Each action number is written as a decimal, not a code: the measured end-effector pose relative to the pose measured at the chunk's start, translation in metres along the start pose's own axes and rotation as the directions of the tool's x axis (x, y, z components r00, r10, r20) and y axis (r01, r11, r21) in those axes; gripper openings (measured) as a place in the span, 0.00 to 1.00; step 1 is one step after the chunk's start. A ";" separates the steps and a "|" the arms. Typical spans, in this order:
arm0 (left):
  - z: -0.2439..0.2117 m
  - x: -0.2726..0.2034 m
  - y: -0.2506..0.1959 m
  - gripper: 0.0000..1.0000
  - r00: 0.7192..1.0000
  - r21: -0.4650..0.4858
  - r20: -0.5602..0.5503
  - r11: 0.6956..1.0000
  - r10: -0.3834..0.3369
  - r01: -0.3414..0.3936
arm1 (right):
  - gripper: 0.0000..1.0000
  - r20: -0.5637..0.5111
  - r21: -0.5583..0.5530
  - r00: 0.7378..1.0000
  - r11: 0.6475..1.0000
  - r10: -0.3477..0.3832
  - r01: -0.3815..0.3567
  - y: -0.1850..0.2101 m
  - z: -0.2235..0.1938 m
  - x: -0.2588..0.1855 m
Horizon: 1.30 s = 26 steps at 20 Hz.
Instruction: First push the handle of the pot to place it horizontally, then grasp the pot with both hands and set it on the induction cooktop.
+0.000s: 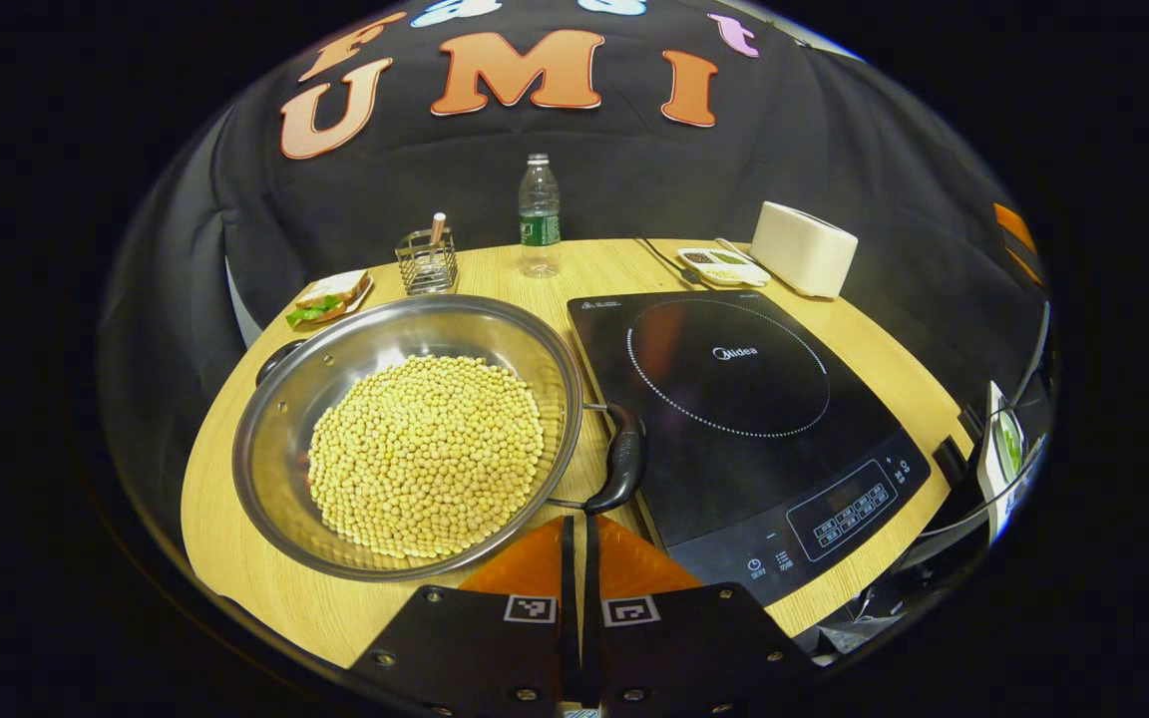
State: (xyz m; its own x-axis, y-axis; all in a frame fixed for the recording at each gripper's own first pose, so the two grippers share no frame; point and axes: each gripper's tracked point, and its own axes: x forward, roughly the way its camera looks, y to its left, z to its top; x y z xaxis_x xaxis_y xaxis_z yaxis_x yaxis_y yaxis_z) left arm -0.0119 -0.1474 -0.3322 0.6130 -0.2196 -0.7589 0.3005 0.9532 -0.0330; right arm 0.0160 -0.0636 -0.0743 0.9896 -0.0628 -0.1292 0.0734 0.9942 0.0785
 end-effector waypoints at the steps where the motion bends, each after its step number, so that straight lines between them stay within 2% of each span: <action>1: 0.001 0.000 -0.001 0.02 1.000 0.001 -0.002 1.000 -0.001 0.001 | 1.00 -0.004 0.004 1.000 1.000 -0.001 0.001 0.000 -0.001 0.001; 2: 0.003 0.002 -0.002 0.02 1.000 0.001 -0.002 1.000 -0.003 0.003 | 0.96 -0.010 0.008 1.000 1.000 0.000 0.000 -0.001 -0.003 0.001; 5: 0.007 0.008 -0.004 0.02 1.000 -0.004 -0.002 1.000 -0.016 0.016 | 0.96 -0.037 0.033 0.999 0.999 0.018 -0.017 0.001 -0.011 0.002; 6: 0.009 0.009 -0.005 0.06 1.000 -0.005 -0.002 1.000 -0.019 0.019 | 0.96 -0.048 0.038 0.999 0.999 0.022 -0.020 0.001 -0.014 0.003; 7: 0.010 0.011 -0.005 0.02 1.000 -0.004 -0.003 1.000 -0.023 0.023 | 0.96 -0.057 0.041 0.998 0.999 0.024 -0.021 0.001 -0.016 0.004; 11: 0.018 0.021 -0.007 0.02 0.999 -0.001 -0.003 0.999 -0.038 0.038 | 0.96 -0.086 0.068 0.996 0.998 0.023 -0.018 -0.002 -0.024 0.006; 12: 0.020 0.023 -0.008 0.02 0.999 0.000 -0.002 0.999 -0.043 0.043 | 0.96 -0.088 0.078 0.996 0.997 0.022 -0.015 -0.003 -0.024 0.007; 13: 0.022 0.026 -0.008 0.02 0.999 -0.003 -0.002 0.999 -0.048 0.048 | 1.00 -0.090 0.081 0.996 0.997 0.017 -0.010 -0.004 -0.027 0.009; 14: 0.025 0.028 -0.009 0.06 0.999 -0.006 -0.001 0.999 -0.052 0.052 | 0.95 -0.091 0.079 0.996 0.997 0.010 -0.003 -0.006 -0.028 0.010; 15: 0.027 0.032 -0.010 0.02 0.998 -0.007 0.000 0.998 -0.055 0.055 | 0.95 -0.091 0.076 0.996 0.997 0.005 0.002 -0.007 -0.028 0.011; 26: 0.045 0.050 -0.015 0.02 0.996 0.008 0.010 0.996 -0.086 0.086 | 0.95 -0.102 0.070 0.995 0.997 -0.015 0.023 -0.008 -0.029 0.011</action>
State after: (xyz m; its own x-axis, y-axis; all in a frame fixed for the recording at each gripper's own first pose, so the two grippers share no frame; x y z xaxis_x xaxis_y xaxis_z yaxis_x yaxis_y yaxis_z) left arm 0.0472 -0.1816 -0.3410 0.5921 -0.3030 -0.7467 0.3578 0.9291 -0.0934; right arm 0.0231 -0.0695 -0.1052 0.9705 -0.0688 -0.2310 0.1041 0.9840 0.1444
